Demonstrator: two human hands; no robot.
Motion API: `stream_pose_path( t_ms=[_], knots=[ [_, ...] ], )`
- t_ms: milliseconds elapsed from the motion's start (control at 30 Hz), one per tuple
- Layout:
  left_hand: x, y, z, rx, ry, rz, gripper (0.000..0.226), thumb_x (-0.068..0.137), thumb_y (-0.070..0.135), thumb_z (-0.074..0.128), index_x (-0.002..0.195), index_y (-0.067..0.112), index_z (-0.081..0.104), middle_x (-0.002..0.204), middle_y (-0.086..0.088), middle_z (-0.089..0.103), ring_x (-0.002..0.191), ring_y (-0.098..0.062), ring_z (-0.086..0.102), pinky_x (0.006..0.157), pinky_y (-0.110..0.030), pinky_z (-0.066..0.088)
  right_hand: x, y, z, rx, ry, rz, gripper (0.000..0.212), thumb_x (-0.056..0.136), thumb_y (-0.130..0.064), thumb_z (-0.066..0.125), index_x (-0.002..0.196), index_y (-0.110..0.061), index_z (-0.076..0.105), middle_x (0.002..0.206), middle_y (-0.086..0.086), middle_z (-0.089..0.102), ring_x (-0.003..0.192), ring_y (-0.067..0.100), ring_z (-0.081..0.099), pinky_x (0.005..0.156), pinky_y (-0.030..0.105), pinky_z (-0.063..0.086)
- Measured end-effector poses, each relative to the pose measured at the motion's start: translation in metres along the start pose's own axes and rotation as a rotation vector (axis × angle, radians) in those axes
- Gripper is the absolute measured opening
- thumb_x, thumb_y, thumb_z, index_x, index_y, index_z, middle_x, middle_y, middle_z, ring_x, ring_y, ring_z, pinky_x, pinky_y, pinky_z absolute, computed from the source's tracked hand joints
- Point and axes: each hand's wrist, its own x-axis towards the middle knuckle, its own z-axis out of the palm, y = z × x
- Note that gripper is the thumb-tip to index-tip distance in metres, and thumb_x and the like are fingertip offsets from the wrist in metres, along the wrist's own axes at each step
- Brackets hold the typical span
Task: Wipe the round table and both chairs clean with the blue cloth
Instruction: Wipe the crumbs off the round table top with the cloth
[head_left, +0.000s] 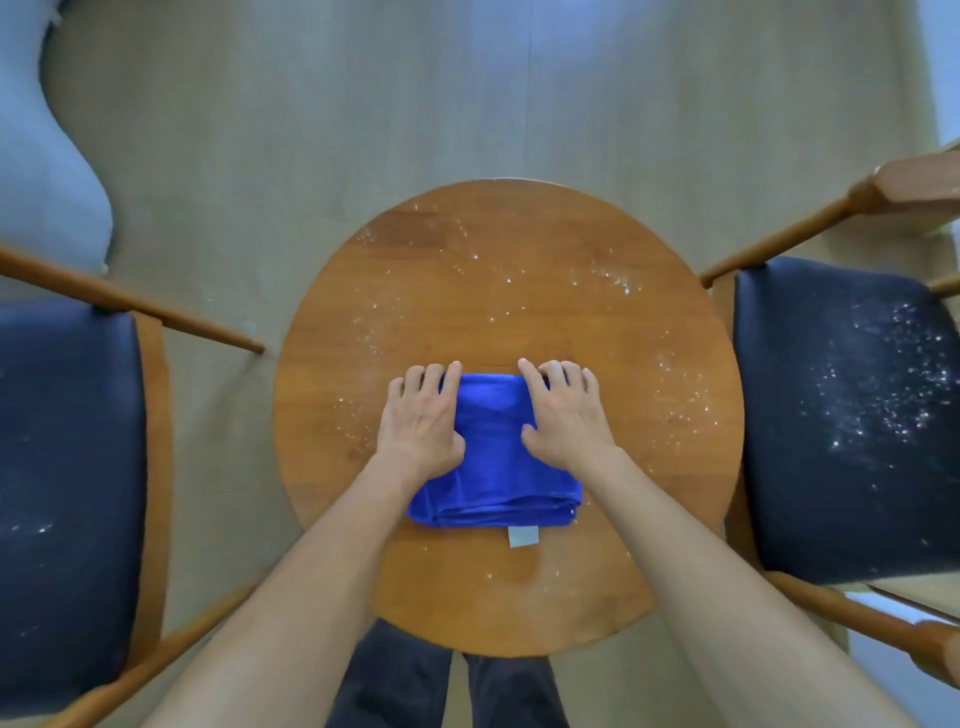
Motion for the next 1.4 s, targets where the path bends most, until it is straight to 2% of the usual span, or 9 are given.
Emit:
stream_pose_path(
  t_ms=[67,167,433,700,833,967,1200,1300,1400],
  knots=[
    [0.005,0.004,-0.001,-0.012,0.019,-0.017,0.060,0.076,0.027,0.054,0.132,0.013,0.038,0.124,-0.006,0.040,0.114,-0.028,0.036,0.094,-0.035,0.030,0.003,0.000,0.005,-0.035,0.136,-0.030,0.047,0.057,-0.016,0.075,0.103,-0.011,0.064,0.095,0.010,0.054,0.088,0.031,0.052,0.078,0.042,0.043],
    [0.003,0.007,0.000,-0.080,0.074,-0.007,0.030,0.070,0.020,0.061,0.097,0.014,0.049,0.110,-0.007,0.041,0.104,-0.029,0.038,0.086,-0.034,0.031,-0.004,0.002,0.007,0.000,0.242,-0.111,0.027,0.050,-0.007,0.070,0.069,-0.011,0.052,0.080,0.007,0.048,0.073,0.028,0.046,0.063,0.037,0.040],
    [-0.033,0.011,0.016,-0.104,0.500,0.107,0.037,0.051,-0.012,0.049,0.083,0.008,0.053,0.085,-0.010,0.056,0.075,-0.030,0.050,0.074,-0.037,0.039,-0.037,0.006,0.000,0.131,0.474,-0.196,0.028,0.050,0.004,0.053,0.075,-0.008,0.051,0.073,0.006,0.050,0.064,0.028,0.047,0.055,0.033,0.039],
    [-0.073,0.007,0.031,-0.220,0.400,0.222,0.021,0.057,0.014,0.044,0.072,0.008,0.056,0.093,-0.010,0.060,0.081,-0.031,0.053,0.075,-0.040,0.040,-0.082,-0.001,0.026,0.117,0.388,-0.368,0.014,0.077,-0.024,0.061,0.076,-0.010,0.060,0.104,0.011,0.062,0.093,0.034,0.058,0.076,0.039,0.042],
    [-0.068,0.002,0.022,-0.316,0.460,0.047,0.024,0.062,0.012,0.040,0.076,0.006,0.059,0.092,-0.011,0.058,0.081,-0.030,0.051,0.069,-0.036,0.036,-0.051,-0.001,0.029,0.113,0.307,-0.513,0.051,0.080,-0.028,0.060,0.131,-0.026,0.055,0.148,0.011,0.043,0.135,0.037,0.038,0.110,0.052,0.031],
    [-0.070,-0.010,0.022,-0.329,0.481,-0.072,0.027,0.061,0.014,0.037,0.076,0.008,0.059,0.092,-0.008,0.057,0.079,-0.029,0.050,0.065,-0.036,0.035,-0.039,-0.005,0.046,0.019,0.207,-0.586,0.067,0.080,-0.041,0.060,0.143,-0.036,0.039,0.152,0.012,0.037,0.126,0.036,0.047,0.098,0.047,0.044],
    [-0.074,-0.016,0.025,-0.370,0.473,-0.158,0.025,0.055,0.009,0.049,0.078,0.009,0.059,0.093,-0.004,0.054,0.085,-0.025,0.048,0.070,-0.032,0.033,-0.045,-0.038,0.056,0.061,0.385,-0.014,0.048,0.081,-0.033,0.055,0.122,-0.010,0.062,0.122,0.021,0.060,0.077,0.031,0.057,0.059,0.035,0.045],
    [-0.072,-0.012,0.025,-0.390,0.466,-0.169,0.025,0.059,0.014,0.044,0.079,0.009,0.060,0.093,-0.004,0.053,0.085,-0.024,0.048,0.070,-0.033,0.036,-0.039,-0.045,0.050,0.150,0.360,0.216,0.054,0.081,-0.041,0.049,0.121,-0.007,0.061,0.131,0.022,0.055,0.100,0.037,0.060,0.073,0.042,0.050],
    [-0.071,-0.006,0.025,-0.418,0.450,-0.172,0.030,0.063,0.022,0.037,0.080,0.010,0.059,0.094,-0.003,0.053,0.085,-0.024,0.048,0.071,-0.036,0.038,-0.040,-0.044,0.062,0.073,0.377,0.048,0.071,0.083,-0.057,0.050,0.141,-0.016,0.047,0.150,0.022,0.037,0.133,0.042,0.042,0.100,0.056,0.041]
  ],
)
